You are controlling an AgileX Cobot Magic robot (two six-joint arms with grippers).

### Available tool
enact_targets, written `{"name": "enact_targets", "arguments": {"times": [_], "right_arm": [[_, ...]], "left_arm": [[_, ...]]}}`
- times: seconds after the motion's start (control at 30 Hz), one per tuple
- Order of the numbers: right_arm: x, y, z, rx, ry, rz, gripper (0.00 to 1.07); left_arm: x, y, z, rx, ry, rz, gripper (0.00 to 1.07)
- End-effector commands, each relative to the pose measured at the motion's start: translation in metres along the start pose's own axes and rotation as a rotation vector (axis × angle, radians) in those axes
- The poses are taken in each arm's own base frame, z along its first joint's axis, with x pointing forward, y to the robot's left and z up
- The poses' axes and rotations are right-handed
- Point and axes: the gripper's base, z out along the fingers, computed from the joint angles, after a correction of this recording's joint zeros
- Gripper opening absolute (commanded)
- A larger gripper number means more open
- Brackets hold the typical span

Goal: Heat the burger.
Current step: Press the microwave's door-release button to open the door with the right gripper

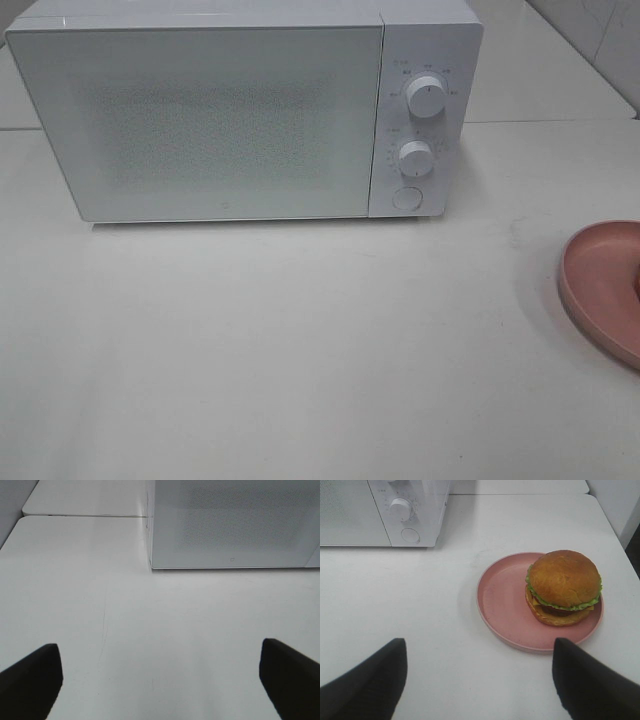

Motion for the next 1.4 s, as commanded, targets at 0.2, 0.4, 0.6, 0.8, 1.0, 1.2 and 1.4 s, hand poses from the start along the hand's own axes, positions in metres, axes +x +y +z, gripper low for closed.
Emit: {"name": "enact_targets", "arguments": {"times": [0.2, 0.4, 0.6, 0.8, 1.0, 1.2, 1.4], "right_arm": [[0.002, 0.000, -0.003, -0.002, -0.024, -0.001, 0.76], [0.002, 0.000, -0.003, -0.002, -0.024, -0.001, 0.76], [-0.008, 0.001, -0.007, -0.002, -0.028, -0.001, 0.76], [-0.021, 0.002, 0.000, 0.003, 0.026, -0.008, 0.76], [-0.034, 0.003, 0.016, 0.006, 0.063, -0.014, 0.76], [-0.047, 0.003, 0.032, 0.008, 0.072, -0.012, 0.76], [-0.059, 0.004, 0.044, 0.007, 0.044, -0.011, 0.76]], "left_arm": [[0.002, 0.000, -0.003, -0.001, -0.023, -0.004, 1.00], [0.002, 0.000, -0.003, -0.001, -0.023, -0.004, 1.00], [0.002, 0.000, -0.003, -0.001, -0.023, -0.004, 1.00], [0.002, 0.000, -0.003, -0.001, -0.023, -0.004, 1.00], [0.002, 0.000, -0.003, -0.001, -0.023, -0.004, 1.00], [0.002, 0.000, -0.003, -0.001, -0.023, -0.004, 1.00], [0.002, 0.000, -0.003, -0.001, -0.023, -0.004, 1.00]]}}
